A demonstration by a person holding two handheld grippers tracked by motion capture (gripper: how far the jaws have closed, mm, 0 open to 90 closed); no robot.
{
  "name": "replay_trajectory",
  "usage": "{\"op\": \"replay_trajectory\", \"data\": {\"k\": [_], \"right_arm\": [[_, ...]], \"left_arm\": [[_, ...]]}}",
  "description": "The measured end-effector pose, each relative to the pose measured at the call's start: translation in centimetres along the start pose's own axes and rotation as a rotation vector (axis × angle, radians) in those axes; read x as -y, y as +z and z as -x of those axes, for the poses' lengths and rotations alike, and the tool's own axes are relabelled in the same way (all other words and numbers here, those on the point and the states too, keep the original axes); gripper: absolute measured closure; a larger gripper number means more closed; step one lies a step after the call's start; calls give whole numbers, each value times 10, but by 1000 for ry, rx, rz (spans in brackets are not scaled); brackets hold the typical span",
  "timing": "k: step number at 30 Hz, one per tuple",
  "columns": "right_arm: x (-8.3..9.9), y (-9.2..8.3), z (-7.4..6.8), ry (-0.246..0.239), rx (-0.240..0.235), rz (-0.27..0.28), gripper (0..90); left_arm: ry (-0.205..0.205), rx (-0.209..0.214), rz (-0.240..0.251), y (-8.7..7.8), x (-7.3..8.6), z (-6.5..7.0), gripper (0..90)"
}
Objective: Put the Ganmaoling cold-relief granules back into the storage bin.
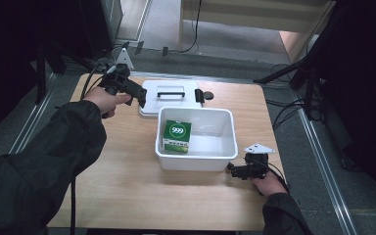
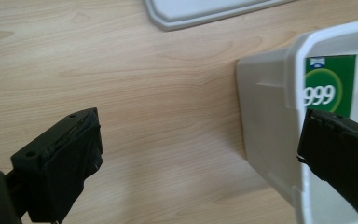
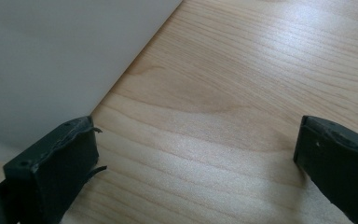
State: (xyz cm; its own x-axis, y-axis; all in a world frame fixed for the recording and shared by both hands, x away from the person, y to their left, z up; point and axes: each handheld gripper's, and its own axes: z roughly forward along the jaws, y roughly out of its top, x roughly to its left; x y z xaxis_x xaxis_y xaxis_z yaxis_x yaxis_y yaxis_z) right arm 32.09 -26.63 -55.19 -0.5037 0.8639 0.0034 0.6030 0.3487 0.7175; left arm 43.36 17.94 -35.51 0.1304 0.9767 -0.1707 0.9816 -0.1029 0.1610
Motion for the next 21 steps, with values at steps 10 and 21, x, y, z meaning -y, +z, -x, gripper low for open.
{"op": "replay_trajectory", "data": {"k": [10,21], "right_arm": [[0,0,0,2,-2,-1,0],[0,0,0,1,-2,-1,0]], "left_arm": [[-26,12,-6,24,21,-42,8],[-53,48,47,40,43,-75,8]]}}
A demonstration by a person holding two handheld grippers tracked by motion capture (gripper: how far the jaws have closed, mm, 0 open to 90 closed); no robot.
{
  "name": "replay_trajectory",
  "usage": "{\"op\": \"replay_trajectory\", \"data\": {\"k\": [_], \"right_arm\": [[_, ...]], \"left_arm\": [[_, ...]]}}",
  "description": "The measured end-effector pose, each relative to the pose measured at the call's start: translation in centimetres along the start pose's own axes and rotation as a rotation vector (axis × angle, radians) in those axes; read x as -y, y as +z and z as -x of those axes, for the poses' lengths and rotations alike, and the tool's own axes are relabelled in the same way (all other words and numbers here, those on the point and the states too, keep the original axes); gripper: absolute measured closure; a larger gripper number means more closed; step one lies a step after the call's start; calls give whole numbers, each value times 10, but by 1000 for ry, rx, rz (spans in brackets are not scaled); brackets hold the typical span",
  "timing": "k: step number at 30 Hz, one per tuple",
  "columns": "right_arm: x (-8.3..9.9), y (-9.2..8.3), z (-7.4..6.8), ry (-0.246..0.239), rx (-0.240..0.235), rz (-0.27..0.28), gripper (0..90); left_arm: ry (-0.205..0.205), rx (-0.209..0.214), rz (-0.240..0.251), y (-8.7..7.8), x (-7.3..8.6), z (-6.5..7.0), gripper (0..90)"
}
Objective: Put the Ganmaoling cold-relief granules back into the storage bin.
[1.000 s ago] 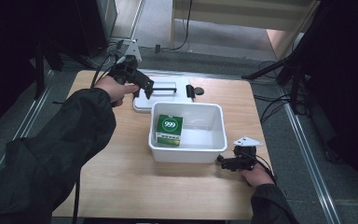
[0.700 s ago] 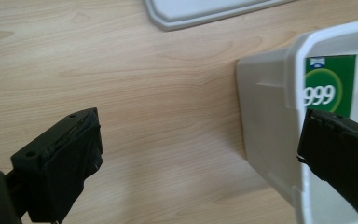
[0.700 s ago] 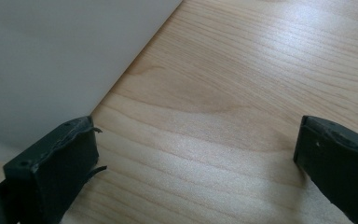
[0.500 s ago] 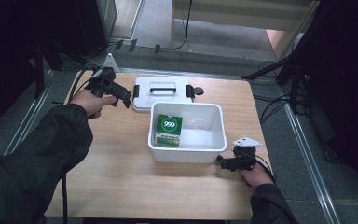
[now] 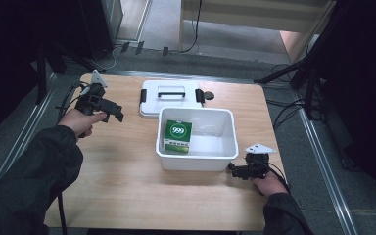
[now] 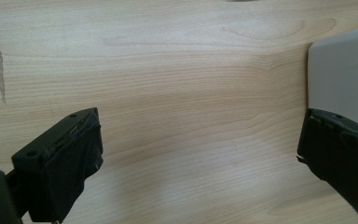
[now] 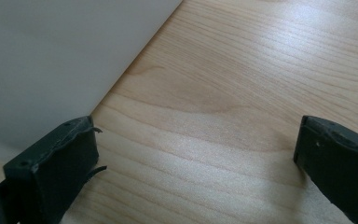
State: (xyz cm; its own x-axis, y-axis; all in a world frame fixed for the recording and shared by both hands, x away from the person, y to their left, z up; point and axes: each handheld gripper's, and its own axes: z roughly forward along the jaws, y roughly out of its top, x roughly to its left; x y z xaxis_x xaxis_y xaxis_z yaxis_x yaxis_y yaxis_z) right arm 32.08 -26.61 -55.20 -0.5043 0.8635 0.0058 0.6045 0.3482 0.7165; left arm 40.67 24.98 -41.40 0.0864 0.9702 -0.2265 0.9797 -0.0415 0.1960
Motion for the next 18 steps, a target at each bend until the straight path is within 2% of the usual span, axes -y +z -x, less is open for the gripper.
{"op": "replay_trajectory", "data": {"k": [3,9,14,15,18], "right_arm": [[0,0,0,-1,0,0,0],[0,0,0,-1,0,0,0],[0,0,0,-1,0,0,0],[0,0,0,0,0,0,0],[0,0,0,0,0,0,0]], "left_arm": [[1,10,19,4,6,-7,8],[8,-10,51,20,21,-19,8],[-2,1,46,34,31,-30,8],[8,-1,48,36,33,-32,8],[7,3,82,40,38,-34,8]]}}
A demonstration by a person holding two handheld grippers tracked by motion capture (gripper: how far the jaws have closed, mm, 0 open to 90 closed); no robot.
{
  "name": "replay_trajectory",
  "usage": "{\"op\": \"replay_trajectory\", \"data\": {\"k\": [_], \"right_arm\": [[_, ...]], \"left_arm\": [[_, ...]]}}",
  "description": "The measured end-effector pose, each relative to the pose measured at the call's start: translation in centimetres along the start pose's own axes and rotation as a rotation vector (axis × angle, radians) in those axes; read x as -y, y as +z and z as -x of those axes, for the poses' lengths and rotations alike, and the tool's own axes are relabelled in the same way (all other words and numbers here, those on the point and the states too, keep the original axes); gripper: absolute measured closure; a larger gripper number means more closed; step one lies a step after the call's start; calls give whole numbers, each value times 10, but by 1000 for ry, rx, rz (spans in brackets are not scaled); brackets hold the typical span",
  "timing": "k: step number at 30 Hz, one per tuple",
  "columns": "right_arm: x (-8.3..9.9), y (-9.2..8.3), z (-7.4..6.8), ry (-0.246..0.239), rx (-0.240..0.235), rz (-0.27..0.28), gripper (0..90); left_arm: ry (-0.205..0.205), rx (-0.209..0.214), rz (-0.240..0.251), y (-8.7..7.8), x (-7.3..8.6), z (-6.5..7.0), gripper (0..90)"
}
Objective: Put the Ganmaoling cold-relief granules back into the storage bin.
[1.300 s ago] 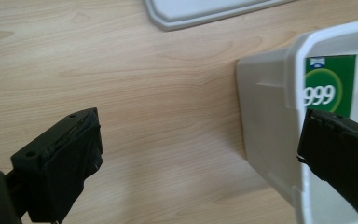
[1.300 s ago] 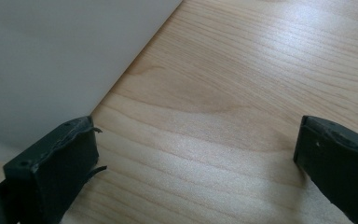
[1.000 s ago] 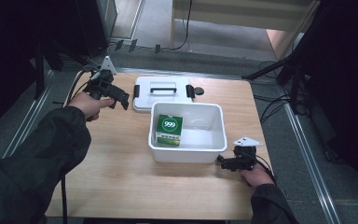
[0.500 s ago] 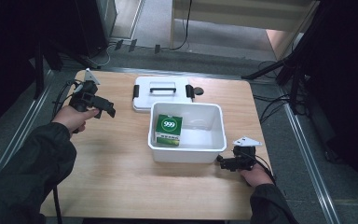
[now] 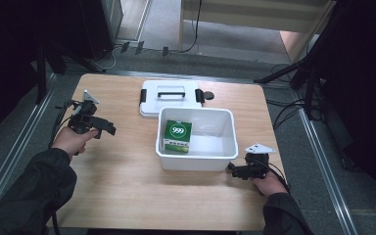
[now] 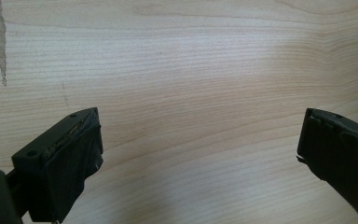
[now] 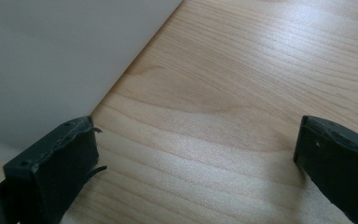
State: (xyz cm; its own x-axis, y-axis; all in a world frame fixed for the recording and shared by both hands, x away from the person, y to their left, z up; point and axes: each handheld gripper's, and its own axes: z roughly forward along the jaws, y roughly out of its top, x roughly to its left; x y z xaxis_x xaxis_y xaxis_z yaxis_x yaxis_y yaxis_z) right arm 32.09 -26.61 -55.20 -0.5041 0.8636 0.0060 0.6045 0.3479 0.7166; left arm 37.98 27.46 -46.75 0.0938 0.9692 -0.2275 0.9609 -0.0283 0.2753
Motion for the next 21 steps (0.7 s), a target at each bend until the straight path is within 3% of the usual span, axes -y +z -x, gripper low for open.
{"op": "replay_trajectory", "data": {"k": [12,15,21], "right_arm": [[0,0,0,2,-2,-1,0],[0,0,0,2,-2,-1,0],[0,0,0,1,-1,-2,0]], "left_arm": [[26,13,54,12,17,-7,8],[18,-7,60,17,20,-9,8],[55,-47,66,19,23,-6,8]]}}
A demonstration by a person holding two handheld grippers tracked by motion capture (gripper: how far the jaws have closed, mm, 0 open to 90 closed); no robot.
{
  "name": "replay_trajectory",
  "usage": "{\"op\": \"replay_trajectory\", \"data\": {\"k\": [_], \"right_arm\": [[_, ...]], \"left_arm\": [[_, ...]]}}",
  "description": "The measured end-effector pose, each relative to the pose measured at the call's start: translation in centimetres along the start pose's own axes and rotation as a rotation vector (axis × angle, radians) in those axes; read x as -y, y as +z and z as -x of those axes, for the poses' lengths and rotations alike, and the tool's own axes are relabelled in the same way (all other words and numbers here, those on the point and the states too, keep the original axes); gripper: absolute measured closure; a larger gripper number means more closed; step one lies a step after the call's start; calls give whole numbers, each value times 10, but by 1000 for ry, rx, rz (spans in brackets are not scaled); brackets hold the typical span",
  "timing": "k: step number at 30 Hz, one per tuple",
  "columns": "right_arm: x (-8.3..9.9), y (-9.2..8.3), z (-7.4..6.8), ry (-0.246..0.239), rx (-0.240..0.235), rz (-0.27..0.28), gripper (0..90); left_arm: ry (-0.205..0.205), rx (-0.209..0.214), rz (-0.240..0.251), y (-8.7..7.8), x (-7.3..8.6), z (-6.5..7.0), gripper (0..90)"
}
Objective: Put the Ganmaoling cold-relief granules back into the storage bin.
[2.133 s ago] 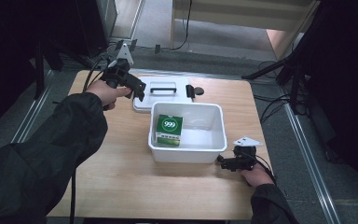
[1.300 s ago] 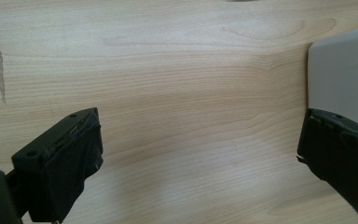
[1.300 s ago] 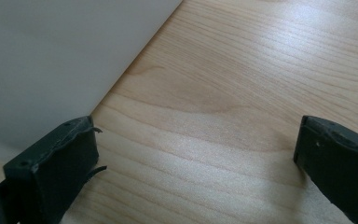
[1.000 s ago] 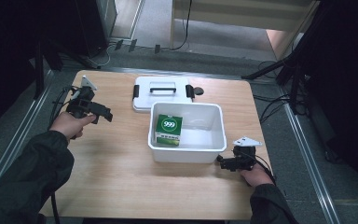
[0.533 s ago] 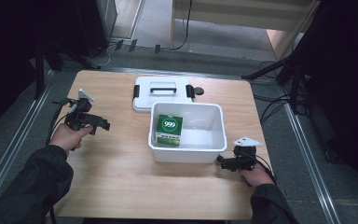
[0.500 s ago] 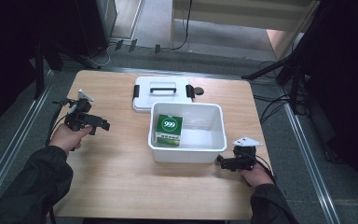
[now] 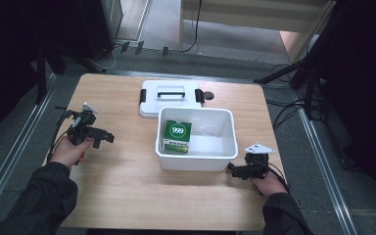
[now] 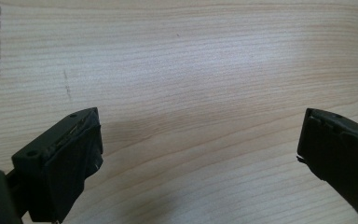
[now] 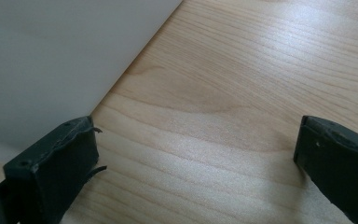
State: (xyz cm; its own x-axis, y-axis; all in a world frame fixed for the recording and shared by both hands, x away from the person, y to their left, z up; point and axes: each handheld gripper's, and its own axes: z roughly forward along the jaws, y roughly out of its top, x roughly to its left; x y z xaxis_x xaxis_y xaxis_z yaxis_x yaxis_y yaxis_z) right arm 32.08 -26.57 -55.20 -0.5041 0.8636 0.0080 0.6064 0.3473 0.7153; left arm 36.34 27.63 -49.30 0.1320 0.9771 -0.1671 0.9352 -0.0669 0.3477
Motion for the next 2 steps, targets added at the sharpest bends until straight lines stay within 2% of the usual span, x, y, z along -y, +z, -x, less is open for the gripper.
{"op": "replay_trajectory", "data": {"k": [1,2], "right_arm": [[0,0,0,0,0,1,0],[0,0,0,-1,-1,1,0]], "left_arm": [[8,4,-3,-1,0,0,8],[-1,2,14,0,1,1,8]]}}
